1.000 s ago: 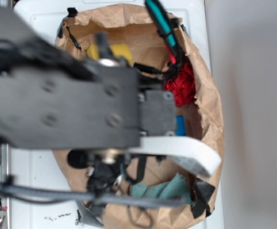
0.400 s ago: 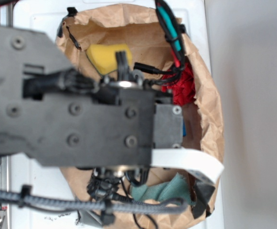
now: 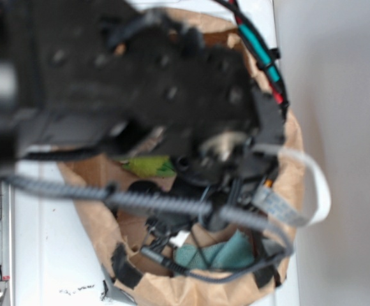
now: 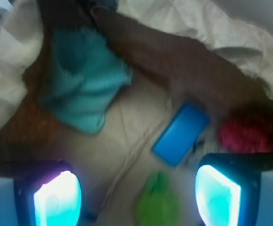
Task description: Grab the blue cloth.
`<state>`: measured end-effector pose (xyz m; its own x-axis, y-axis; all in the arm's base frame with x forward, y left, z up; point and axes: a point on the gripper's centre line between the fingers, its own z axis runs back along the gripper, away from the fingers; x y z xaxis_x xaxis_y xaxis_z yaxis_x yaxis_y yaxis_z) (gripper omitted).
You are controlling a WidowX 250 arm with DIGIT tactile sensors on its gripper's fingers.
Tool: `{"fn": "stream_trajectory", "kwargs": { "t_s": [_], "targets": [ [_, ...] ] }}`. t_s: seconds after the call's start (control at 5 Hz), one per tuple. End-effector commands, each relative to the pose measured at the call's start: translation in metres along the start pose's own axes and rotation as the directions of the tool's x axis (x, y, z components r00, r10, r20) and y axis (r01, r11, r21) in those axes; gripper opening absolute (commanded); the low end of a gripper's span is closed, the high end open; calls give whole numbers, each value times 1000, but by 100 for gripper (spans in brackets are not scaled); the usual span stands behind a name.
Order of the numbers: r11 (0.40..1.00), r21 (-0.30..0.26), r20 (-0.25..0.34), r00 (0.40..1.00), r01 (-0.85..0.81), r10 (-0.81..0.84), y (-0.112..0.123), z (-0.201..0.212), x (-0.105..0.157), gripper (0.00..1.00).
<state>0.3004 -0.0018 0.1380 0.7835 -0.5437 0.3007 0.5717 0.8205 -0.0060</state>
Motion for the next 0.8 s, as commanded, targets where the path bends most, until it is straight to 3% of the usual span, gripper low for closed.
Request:
{"fn": "stream_trajectory", "kwargs": {
  "t_s": [0.0, 0.2, 0.4, 0.6],
  "targets": [
    [998, 51, 108, 994, 25, -30, 28, 21, 12, 100],
    [993, 77, 63, 994, 87, -92, 23, 4, 8, 100],
    [980, 97, -5, 984, 176, -176, 2, -16, -5, 100],
    [961, 92, -33, 966, 259, -257, -18, -28, -15, 100]
  ]
}}
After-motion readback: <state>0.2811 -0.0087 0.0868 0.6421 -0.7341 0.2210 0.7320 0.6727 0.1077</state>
